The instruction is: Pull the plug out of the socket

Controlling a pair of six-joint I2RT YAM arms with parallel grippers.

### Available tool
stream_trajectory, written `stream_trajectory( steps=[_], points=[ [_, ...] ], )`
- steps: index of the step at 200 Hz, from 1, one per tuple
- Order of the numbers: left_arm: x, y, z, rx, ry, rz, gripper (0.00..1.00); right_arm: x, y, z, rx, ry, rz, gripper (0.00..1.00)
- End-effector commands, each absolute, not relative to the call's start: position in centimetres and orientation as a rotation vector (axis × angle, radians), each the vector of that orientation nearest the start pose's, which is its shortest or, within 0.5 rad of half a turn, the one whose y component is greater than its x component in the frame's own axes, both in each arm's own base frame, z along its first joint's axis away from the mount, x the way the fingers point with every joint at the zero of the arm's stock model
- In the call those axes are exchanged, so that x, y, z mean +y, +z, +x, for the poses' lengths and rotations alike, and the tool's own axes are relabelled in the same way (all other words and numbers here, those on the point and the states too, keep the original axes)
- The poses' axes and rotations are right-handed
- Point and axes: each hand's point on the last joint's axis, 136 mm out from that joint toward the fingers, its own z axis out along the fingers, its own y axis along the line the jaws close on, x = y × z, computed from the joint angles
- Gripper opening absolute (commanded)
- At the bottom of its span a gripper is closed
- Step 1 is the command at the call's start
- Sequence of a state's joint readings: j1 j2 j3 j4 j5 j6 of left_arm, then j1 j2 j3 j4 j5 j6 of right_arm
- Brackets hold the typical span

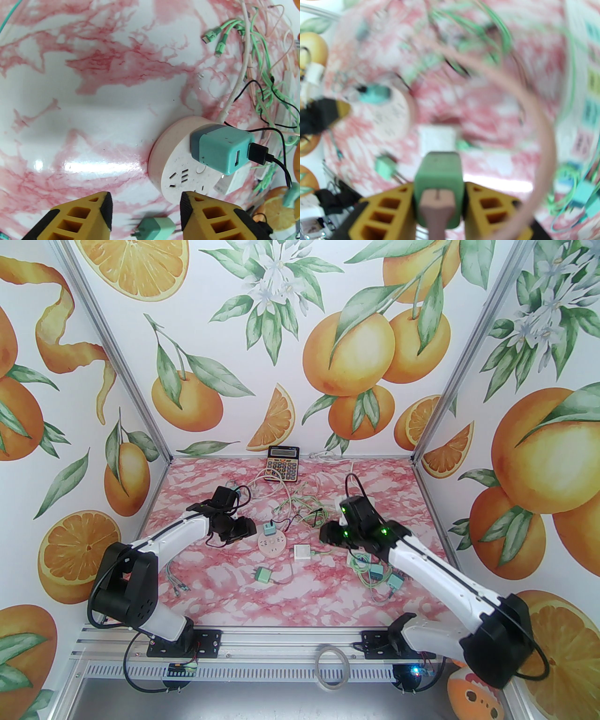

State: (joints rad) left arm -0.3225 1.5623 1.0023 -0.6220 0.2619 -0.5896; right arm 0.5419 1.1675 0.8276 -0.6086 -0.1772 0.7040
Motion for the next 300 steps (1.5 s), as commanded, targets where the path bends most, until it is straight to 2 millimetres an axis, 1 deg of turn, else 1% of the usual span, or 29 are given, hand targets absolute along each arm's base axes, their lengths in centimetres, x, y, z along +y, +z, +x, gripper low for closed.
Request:
stream_trajectory(
  steps=[1, 28, 44, 81, 94, 112, 130, 143, 163, 166, 170, 173, 193, 223, 240, 255, 272, 300],
  points=[
    [-15.6, 9.5, 32.5, 2.783, -0.622, -0.273, 0.59, 18.9, 12.1, 24.3, 2.613, 0.801, 0.227, 0.36],
    [-15.7, 9.7, 32.4, 2.781, -0.630, -0.271, 0.62, 19.5, 9.6, 23.1, 2.614, 0.921, 0.309, 0.37],
    [-15.7, 9.6, 32.2, 2.784, -0.632, -0.271, 0.64, 20.2, 8.7, 22.7, 2.592, 1.011, 0.344, 0.38],
    [-15.5, 9.4, 31.6, 2.785, -0.635, -0.275, 0.68, 21.2, 6.4, 21.7, 2.645, 1.043, 0.334, 0.42],
    [-15.5, 9.5, 31.5, 2.783, -0.637, -0.274, 0.71, 21.3, 5.9, 21.3, 2.680, 1.021, 0.313, 0.46],
    [-15.4, 9.7, 31.5, 2.774, -0.636, -0.271, 0.75, 20.6, 5.9, 21.3, 2.709, 0.915, 0.291, 0.63],
    [-15.3, 10.1, 31.6, 2.757, -0.634, -0.261, 0.78, 19.0, 6.6, 21.7, 2.712, 0.761, 0.279, 0.78],
    [-15.5, 10.6, 31.7, 2.737, -0.644, -0.243, 0.78, 18.0, 7.7, 22.2, 2.694, 0.672, 0.259, 0.79],
    [-15.9, 11.5, 31.9, 2.693, -0.660, -0.192, 0.78, 17.6, 9.9, 23.2, 2.657, 0.608, 0.211, 0.83],
    [-16.1, 11.6, 32.0, 2.686, -0.663, -0.180, 0.78, 17.7, 10.2, 23.3, 2.652, 0.605, 0.201, 0.87],
    [-16.2, 11.9, 32.0, 2.675, -0.662, -0.165, 0.78, 17.8, 10.7, 23.6, 2.643, 0.603, 0.190, 0.98],
    [-16.3, 12.0, 32.0, 2.668, -0.663, -0.149, 0.78, 17.9, 11.0, 23.8, 2.637, 0.603, 0.182, 1.00],
    [-17.2, 13.1, 32.1, 2.613, -0.630, -0.030, 0.76, 18.8, 12.9, 24.8, 2.604, 0.597, 0.131, 1.00],
    [-18.7, 13.8, 31.9, 2.535, -0.579, 0.179, 0.73, 20.8, 14.1, 26.1, 2.577, 0.646, 0.103, 1.00],
    [-19.4, 13.6, 31.9, 2.502, -0.552, 0.301, 0.71, 22.0, 14.6, 26.7, 2.566, 0.691, 0.093, 1.00],
    [-19.7, 13.3, 32.4, 2.478, -0.517, 0.375, 0.70, 22.7, 14.8, 27.0, 2.569, 0.708, 0.074, 1.00],
    [-19.5, 12.6, 33.2, 2.487, -0.458, 0.400, 0.68, 23.2, 14.9, 27.2, 2.573, 0.720, 0.060, 1.00],
    [-20.3, 11.1, 33.7, 2.528, -0.435, 0.462, 0.66, 23.9, 14.9, 27.3, 2.579, 0.745, 0.038, 1.00]
  ],
)
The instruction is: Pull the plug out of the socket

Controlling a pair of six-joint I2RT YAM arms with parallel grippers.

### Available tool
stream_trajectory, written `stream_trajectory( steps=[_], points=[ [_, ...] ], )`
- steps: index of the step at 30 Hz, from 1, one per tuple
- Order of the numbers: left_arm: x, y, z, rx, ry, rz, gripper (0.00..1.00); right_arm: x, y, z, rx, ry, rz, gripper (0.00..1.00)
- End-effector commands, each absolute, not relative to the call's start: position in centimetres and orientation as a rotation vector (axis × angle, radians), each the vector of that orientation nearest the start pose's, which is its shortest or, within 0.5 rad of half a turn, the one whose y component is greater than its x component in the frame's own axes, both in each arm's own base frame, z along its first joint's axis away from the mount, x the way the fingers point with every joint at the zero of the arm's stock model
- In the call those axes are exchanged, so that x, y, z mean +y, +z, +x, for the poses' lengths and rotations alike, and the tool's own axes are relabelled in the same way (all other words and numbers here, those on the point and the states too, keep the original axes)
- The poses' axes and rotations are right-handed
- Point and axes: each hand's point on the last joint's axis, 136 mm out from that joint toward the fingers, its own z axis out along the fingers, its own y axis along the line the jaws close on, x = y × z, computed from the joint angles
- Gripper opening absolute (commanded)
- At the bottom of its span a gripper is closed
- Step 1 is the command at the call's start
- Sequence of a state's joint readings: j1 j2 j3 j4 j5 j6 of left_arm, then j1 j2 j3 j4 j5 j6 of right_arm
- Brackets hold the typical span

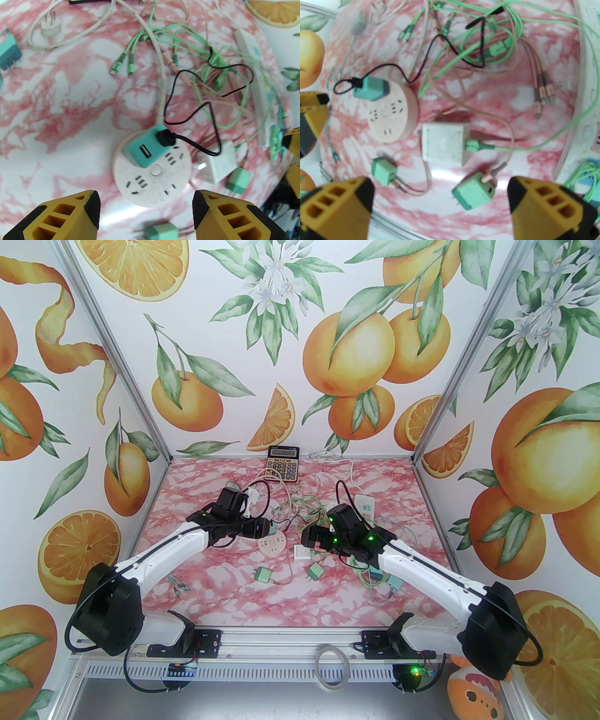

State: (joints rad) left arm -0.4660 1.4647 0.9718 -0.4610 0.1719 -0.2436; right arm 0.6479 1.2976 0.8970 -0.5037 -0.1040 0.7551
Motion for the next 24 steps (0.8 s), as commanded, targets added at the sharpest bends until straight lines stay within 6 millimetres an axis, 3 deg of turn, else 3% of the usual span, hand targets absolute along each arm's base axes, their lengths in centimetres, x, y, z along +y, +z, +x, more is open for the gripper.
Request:
stream_trajectory(
  steps=[1, 12, 17, 24],
  points=[
    [-20.3, 11.1, 33.7, 2.527, -0.434, 0.464, 0.66, 23.9, 14.8, 27.3, 2.578, 0.746, 0.039, 1.00],
    [-22.6, 9.3, 33.9, 2.586, -0.321, 0.522, 0.68, 25.8, 13.4, 27.6, 2.610, 0.764, 0.009, 1.00],
    [-22.9, 8.5, 35.0, 2.576, -0.224, 0.591, 0.70, 26.4, 13.3, 27.7, 2.613, 0.779, -0.007, 1.00],
    [-23.2, 7.1, 35.6, 2.562, -0.174, 0.741, 0.68, 26.0, 13.2, 27.4, 2.613, 0.767, 0.001, 1.00]
  ],
)
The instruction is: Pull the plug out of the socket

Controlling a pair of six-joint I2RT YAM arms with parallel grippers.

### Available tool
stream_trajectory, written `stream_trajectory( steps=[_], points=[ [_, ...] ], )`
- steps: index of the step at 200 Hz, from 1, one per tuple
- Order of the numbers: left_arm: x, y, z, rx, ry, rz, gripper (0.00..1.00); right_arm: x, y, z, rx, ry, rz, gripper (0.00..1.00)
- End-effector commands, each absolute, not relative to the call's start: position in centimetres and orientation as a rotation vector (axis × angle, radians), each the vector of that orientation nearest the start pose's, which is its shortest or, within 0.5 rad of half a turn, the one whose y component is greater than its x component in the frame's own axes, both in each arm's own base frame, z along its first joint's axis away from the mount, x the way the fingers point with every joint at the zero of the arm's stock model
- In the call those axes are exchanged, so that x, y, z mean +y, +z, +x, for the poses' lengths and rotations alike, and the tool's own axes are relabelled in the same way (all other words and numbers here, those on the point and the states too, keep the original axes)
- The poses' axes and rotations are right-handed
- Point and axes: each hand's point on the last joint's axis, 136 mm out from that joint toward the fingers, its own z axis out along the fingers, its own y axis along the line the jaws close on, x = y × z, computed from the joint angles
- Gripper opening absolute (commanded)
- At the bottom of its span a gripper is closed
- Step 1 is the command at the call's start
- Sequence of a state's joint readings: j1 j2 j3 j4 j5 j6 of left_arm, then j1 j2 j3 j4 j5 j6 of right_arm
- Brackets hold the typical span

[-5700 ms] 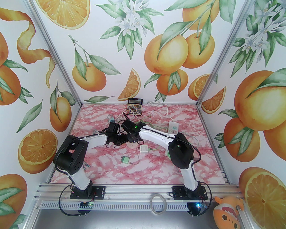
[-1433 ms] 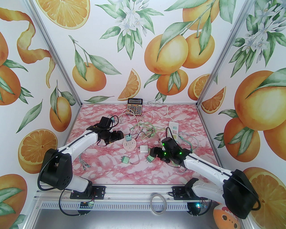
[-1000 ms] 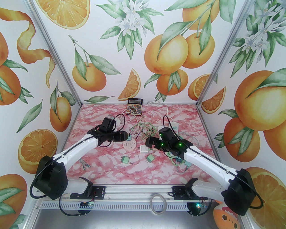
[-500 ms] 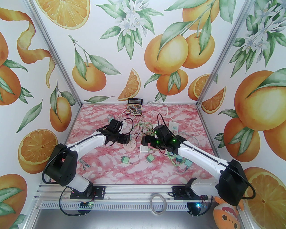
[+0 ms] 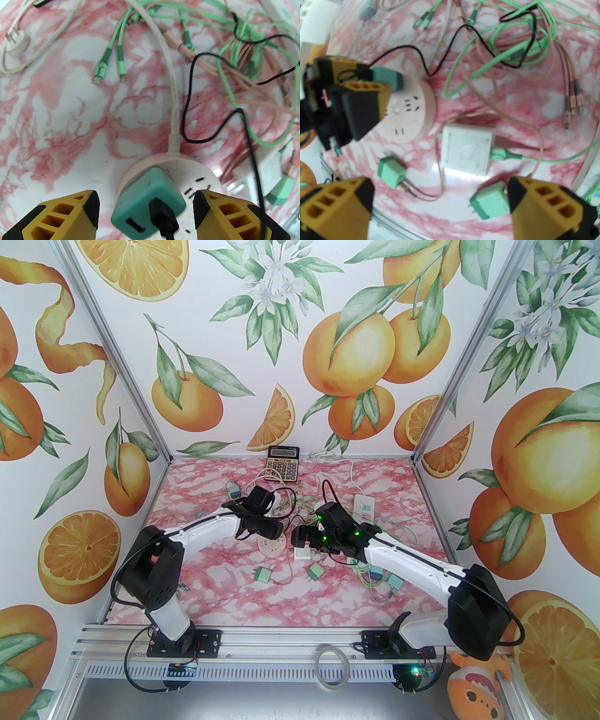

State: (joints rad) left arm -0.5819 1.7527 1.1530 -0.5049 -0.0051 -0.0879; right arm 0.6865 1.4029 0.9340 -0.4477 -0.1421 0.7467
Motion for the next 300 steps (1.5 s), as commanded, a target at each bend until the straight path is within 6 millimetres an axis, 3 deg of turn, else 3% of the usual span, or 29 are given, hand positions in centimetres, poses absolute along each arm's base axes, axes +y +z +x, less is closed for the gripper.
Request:
stream_trajectory(
  steps=[1, 23, 43, 57, 90, 130, 179, 217, 239, 265, 300],
  points=[
    [-23.4, 6.9, 35.6, 2.561, -0.180, 0.763, 0.67, 26.0, 13.2, 27.4, 2.613, 0.768, 0.001, 1.00],
    [-23.7, 6.2, 35.7, 2.575, -0.179, 0.800, 0.64, 25.8, 13.1, 27.3, 2.616, 0.763, 0.003, 1.00],
    [-23.4, 6.1, 35.8, 2.578, -0.158, 0.795, 0.53, 25.8, 13.1, 27.4, 2.611, 0.761, 0.005, 1.00],
    [-23.0, 6.4, 35.9, 2.569, -0.137, 0.776, 0.50, 25.9, 13.2, 27.4, 2.611, 0.763, 0.005, 1.00],
    [-21.3, 6.7, 35.5, 2.584, -0.092, 0.684, 0.41, 26.3, 13.0, 27.6, 2.614, 0.774, 0.003, 1.00],
    [-17.6, 6.5, 35.1, 2.639, 0.020, 0.493, 0.25, 27.3, 13.1, 28.0, 2.617, 0.786, -0.021, 1.00],
    [-15.3, 6.0, 34.1, 2.704, 0.035, 0.176, 0.25, 29.3, 13.0, 29.5, 2.613, 0.806, 0.047, 1.00],
    [-15.2, 4.2, 32.6, 2.808, 0.016, -0.045, 0.27, 32.8, 13.3, 31.0, 2.545, 1.014, 0.106, 1.00],
    [-14.9, 4.5, 32.2, 2.812, 0.036, -0.144, 0.28, 34.7, 12.3, 31.3, 2.578, 1.040, 0.079, 0.85],
    [-15.2, 5.4, 32.6, 2.775, 0.016, -0.086, 0.35, 36.7, 10.2, 31.1, 2.640, 1.068, 0.071, 0.67],
    [-15.3, 6.2, 32.8, 2.748, 0.020, 0.083, 0.38, 37.6, 7.9, 30.8, 2.696, 1.063, 0.092, 0.58]
  ],
)
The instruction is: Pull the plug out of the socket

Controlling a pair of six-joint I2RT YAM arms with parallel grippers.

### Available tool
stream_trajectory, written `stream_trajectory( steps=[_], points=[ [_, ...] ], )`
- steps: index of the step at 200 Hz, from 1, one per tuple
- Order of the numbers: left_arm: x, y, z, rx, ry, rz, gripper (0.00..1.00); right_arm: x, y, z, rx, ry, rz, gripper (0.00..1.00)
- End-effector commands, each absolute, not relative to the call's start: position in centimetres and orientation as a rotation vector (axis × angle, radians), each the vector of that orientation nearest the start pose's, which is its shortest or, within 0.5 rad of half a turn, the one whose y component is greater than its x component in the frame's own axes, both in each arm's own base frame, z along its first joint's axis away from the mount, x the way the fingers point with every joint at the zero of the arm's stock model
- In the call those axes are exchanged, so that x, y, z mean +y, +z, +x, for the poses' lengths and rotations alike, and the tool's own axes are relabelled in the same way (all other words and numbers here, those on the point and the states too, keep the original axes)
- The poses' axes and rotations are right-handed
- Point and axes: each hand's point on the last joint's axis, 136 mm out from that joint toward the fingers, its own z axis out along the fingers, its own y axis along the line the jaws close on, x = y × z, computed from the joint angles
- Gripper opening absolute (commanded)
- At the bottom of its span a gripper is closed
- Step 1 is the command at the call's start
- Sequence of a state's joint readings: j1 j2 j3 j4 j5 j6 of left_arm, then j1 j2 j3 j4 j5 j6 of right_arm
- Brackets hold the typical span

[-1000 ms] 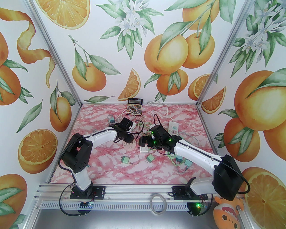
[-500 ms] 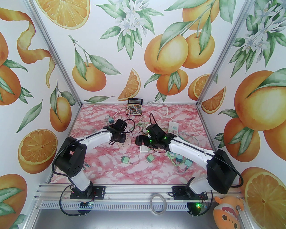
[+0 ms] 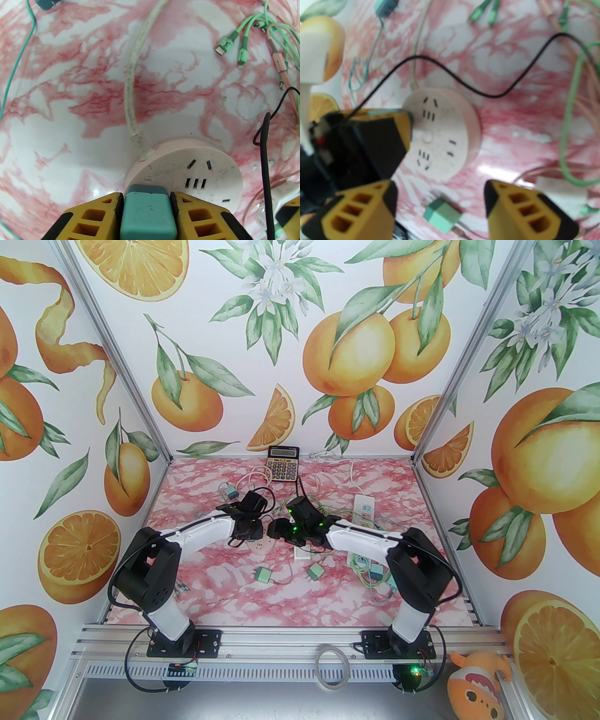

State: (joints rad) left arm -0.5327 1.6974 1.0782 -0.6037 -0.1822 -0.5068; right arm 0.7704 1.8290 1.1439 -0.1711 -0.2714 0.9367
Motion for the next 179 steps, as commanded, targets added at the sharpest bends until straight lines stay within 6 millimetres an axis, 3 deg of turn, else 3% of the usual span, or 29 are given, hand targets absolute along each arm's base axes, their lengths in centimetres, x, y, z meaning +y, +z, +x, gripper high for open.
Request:
stream_trajectory(
  steps=[1, 45, 92, 138, 179],
  points=[
    [-15.3, 6.3, 32.8, 2.747, 0.018, 0.089, 0.38, 37.6, 7.9, 30.8, 2.697, 1.064, 0.091, 0.58],
    [-16.3, 6.9, 32.9, 2.730, -0.037, 0.228, 0.38, 37.9, 5.9, 30.3, 2.760, 1.033, 0.084, 0.52],
    [-16.2, 5.3, 32.0, 2.771, -0.038, 0.304, 0.34, 38.3, 5.2, 29.9, 2.787, 1.022, 0.083, 0.50],
    [-15.0, 3.3, 31.3, 2.830, 0.019, 0.145, 0.20, 38.6, 5.1, 30.0, 2.794, 1.011, 0.072, 0.50],
    [-15.0, 2.8, 31.2, 2.853, 0.010, -0.025, 0.19, 38.7, 5.0, 29.9, 2.806, 0.995, 0.075, 0.49]
  ],
)
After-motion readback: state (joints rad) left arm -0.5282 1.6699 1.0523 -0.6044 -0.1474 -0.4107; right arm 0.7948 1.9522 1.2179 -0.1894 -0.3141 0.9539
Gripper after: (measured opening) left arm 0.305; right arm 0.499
